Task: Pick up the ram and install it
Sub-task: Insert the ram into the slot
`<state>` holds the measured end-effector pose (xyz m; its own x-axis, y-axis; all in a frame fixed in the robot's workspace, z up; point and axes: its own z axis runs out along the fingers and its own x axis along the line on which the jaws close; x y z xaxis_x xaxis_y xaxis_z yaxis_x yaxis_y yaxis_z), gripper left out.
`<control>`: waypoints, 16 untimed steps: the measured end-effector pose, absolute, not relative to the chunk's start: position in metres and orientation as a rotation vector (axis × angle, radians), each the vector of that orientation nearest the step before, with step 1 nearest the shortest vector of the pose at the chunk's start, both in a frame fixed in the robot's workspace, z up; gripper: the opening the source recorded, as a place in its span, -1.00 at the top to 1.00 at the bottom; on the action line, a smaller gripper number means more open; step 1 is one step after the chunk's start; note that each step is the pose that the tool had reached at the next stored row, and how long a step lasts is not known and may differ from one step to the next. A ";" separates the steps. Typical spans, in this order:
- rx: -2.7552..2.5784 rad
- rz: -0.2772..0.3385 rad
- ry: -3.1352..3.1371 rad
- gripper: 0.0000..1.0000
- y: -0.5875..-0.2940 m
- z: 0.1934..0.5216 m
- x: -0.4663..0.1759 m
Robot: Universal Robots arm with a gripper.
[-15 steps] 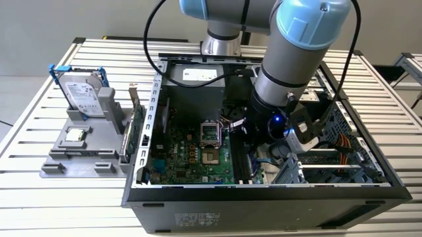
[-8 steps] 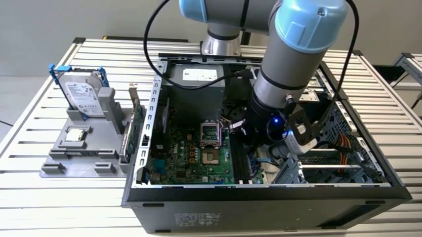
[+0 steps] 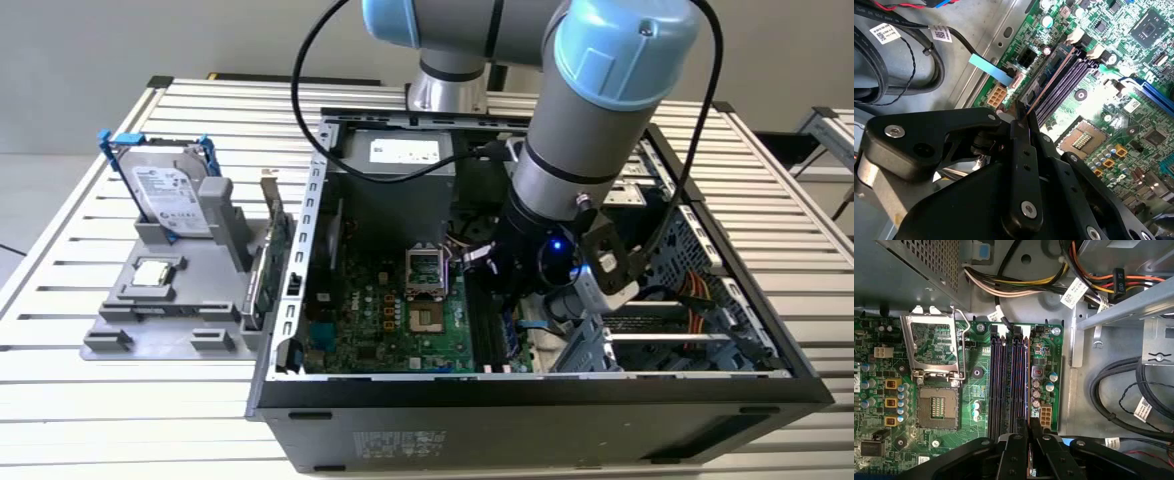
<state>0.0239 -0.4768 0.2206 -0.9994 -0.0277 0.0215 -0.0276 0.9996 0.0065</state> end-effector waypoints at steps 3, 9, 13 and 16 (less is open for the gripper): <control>0.043 -0.009 -3.120 1.00 -0.477 0.219 0.024; 0.043 -0.009 -3.120 1.00 -0.476 0.218 0.024; 0.043 -0.009 -3.120 1.00 -0.476 0.217 0.024; 0.043 -0.009 -3.120 1.00 -0.476 0.217 0.024</control>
